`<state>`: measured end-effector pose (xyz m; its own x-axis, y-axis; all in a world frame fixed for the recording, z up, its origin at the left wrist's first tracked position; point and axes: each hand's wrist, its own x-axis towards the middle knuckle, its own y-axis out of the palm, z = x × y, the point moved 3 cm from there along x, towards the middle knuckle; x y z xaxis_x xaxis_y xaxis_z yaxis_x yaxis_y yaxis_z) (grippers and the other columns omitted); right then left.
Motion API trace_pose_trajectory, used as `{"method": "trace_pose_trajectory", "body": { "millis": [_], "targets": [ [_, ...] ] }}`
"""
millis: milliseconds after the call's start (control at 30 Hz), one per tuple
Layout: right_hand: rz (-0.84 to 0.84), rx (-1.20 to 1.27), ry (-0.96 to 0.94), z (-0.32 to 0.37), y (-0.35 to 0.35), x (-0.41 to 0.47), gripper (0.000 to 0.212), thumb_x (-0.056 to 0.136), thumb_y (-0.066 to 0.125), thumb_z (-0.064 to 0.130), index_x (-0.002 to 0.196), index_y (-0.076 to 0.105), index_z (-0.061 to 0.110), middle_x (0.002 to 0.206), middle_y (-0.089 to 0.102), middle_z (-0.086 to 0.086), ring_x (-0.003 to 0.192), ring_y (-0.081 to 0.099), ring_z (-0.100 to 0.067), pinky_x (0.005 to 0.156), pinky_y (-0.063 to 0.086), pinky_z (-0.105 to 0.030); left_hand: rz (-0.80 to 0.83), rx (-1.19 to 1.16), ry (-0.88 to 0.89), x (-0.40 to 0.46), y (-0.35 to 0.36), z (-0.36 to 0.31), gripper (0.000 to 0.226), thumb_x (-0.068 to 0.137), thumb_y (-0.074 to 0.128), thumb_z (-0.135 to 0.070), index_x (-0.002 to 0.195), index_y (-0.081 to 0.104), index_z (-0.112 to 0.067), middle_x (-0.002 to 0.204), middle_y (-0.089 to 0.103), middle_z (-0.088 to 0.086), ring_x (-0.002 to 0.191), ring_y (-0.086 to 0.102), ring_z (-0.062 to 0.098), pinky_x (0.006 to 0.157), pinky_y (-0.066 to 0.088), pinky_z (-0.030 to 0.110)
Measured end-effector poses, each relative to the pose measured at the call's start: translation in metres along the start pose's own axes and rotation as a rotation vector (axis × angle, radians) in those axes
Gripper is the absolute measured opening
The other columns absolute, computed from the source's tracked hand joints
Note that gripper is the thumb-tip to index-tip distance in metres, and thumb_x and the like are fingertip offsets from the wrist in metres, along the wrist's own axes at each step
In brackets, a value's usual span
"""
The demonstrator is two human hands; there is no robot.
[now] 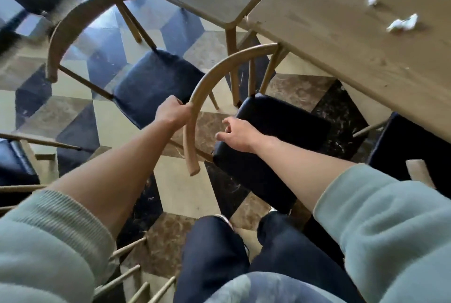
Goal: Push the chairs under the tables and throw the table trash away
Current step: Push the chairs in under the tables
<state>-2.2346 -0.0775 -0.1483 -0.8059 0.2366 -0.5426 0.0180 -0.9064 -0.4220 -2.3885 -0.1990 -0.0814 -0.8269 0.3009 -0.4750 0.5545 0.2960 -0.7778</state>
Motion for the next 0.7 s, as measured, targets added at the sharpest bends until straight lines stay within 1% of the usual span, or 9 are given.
{"method": "trace_pose_trajectory", "body": {
  "millis": [67, 133, 233, 300, 367, 433, 500, 600, 700],
  "targets": [
    [0.056, 0.091, 0.049, 0.012, 0.018, 0.024, 0.078, 0.094, 0.064, 0.051, 0.154, 0.034, 0.01, 0.148, 0.053, -0.015, 0.135, 0.051, -0.034, 0.104, 0.042, -0.043, 0.07, -0.011, 0.019, 0.032, 0.004, -0.011, 0.047, 0.088, 0.063, -0.051, 0.114, 0.064, -0.013, 0.1, 0.07, 0.008, 0.092, 0.068, 0.025, 0.083, 0.059, 0.044],
    [0.061, 0.193, 0.071, 0.028, 0.039, 0.051, 0.081, 0.092, 0.065, 0.052, 0.153, 0.034, 0.007, 0.149, 0.051, -0.017, 0.136, 0.048, -0.036, 0.103, 0.041, -0.044, 0.157, -0.011, 0.067, 0.072, 0.011, -0.028, 0.048, 0.092, 0.062, -0.05, 0.126, 0.058, -0.015, 0.109, 0.068, 0.006, 0.098, 0.067, 0.024, 0.089, 0.058, 0.045],
    [-0.044, 0.402, 0.137, 0.052, 0.059, 0.094, 0.079, 0.088, 0.067, 0.051, 0.15, 0.037, 0.012, 0.144, 0.055, -0.011, 0.133, 0.051, -0.032, 0.108, 0.042, -0.044, 0.249, 0.034, 0.187, 0.13, 0.027, -0.066, 0.042, 0.094, 0.06, -0.044, 0.123, 0.061, -0.013, 0.108, 0.071, 0.009, 0.096, 0.069, 0.025, 0.087, 0.06, 0.043],
    [-0.098, 0.515, 0.25, 0.059, 0.072, 0.117, 0.08, 0.085, 0.067, 0.053, 0.147, 0.04, 0.011, 0.14, 0.057, -0.01, 0.124, 0.056, -0.03, 0.099, 0.046, -0.041, 0.311, 0.092, 0.243, 0.158, 0.041, -0.087, 0.039, 0.094, 0.06, -0.04, 0.119, 0.066, -0.011, 0.108, 0.074, 0.011, 0.096, 0.072, 0.028, 0.092, 0.061, 0.045],
    [-0.125, 0.578, 0.356, 0.059, 0.082, 0.133, 0.07, 0.086, 0.067, 0.052, 0.139, 0.05, 0.009, 0.13, 0.061, -0.011, 0.108, 0.059, -0.027, 0.086, 0.045, -0.035, 0.336, 0.137, 0.277, 0.176, 0.051, -0.098, 0.039, 0.095, 0.06, -0.039, 0.12, 0.064, -0.01, 0.108, 0.074, 0.012, 0.096, 0.072, 0.028, 0.092, 0.06, 0.045],
    [-0.167, 0.594, 0.416, 0.056, 0.088, 0.142, 0.06, 0.083, 0.067, 0.047, 0.129, 0.059, 0.009, 0.119, 0.065, -0.009, 0.102, 0.061, -0.026, 0.082, 0.046, -0.034, 0.349, 0.155, 0.314, 0.189, 0.064, -0.108, 0.039, 0.096, 0.058, -0.039, 0.124, 0.06, -0.011, 0.106, 0.071, 0.011, 0.097, 0.071, 0.029, 0.092, 0.06, 0.045],
    [-0.173, 0.595, 0.452, 0.056, 0.089, 0.146, 0.058, 0.081, 0.066, 0.042, 0.128, 0.06, 0.008, 0.114, 0.066, -0.007, 0.099, 0.062, -0.027, 0.081, 0.046, -0.033, 0.381, 0.167, 0.361, 0.199, 0.074, -0.117, 0.038, 0.094, 0.059, -0.036, 0.123, 0.058, -0.012, 0.107, 0.07, 0.012, 0.097, 0.07, 0.03, 0.091, 0.06, 0.047],
    [-0.166, 0.639, 0.462, 0.055, 0.093, 0.148, 0.076, 0.078, 0.066, 0.039, 0.146, 0.041, 0.016, 0.098, 0.058, 0.005, 0.086, 0.057, -0.02, 0.079, 0.042, -0.031, 0.437, 0.15, 0.387, 0.213, 0.081, -0.13, 0.033, 0.09, 0.066, -0.031, 0.118, 0.06, -0.014, 0.107, 0.07, 0.013, 0.093, 0.072, 0.029, 0.087, 0.063, 0.048],
    [-0.151, 0.656, 0.424, 0.05, 0.093, 0.146, 0.093, 0.076, 0.067, 0.038, 0.153, 0.017, 0.034, 0.102, 0.055, 0.005, 0.095, 0.058, -0.024, 0.085, 0.043, -0.034, 0.453, 0.156, 0.435, 0.219, 0.084, -0.128, 0.033, 0.089, 0.071, -0.032, 0.116, 0.064, -0.015, 0.105, 0.072, 0.013, 0.09, 0.074, 0.03, 0.085, 0.064, 0.047]
  ]
}}
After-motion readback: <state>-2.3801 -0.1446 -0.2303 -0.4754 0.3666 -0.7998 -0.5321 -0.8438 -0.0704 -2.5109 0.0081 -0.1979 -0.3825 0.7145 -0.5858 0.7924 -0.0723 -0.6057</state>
